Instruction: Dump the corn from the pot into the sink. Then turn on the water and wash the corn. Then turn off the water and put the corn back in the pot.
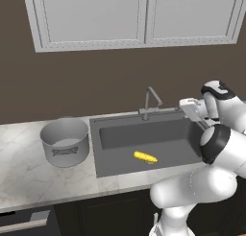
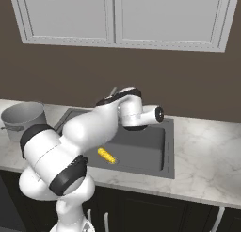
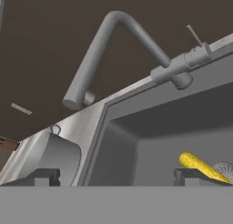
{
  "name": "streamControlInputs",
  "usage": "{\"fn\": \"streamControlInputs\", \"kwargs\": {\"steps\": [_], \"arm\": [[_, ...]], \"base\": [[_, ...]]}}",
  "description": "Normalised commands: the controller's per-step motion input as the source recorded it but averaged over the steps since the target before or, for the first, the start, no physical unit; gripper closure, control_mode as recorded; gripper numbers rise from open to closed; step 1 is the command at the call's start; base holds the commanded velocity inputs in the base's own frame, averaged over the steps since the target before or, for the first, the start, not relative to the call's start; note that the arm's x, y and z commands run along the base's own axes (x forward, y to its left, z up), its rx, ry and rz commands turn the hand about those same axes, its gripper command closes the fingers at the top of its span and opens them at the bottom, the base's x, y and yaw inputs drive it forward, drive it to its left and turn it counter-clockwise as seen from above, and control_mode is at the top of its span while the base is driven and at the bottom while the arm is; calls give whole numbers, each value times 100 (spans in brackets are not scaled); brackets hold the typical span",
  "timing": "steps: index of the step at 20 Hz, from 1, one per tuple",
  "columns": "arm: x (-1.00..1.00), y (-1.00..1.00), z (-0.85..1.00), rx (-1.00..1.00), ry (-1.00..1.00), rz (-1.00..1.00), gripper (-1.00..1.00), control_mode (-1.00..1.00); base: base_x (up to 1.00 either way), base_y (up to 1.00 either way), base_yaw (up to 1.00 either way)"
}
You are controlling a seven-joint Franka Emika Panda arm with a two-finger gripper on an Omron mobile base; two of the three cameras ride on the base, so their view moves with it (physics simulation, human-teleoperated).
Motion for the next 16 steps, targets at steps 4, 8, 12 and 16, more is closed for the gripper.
{"fn": "streamControlInputs", "kwargs": {"steps": [4,8,12,16], "arm": [[36,0,-14,2,0,0,-100,-100],[35,0,-17,2,0,0,-100,-100],[31,0,-6,6,0,0,-100,-100],[34,0,-1,6,0,0,-100,-100]], "base": [[0,0,0],[0,0,0],[0,0,0],[0,0,0]]}}
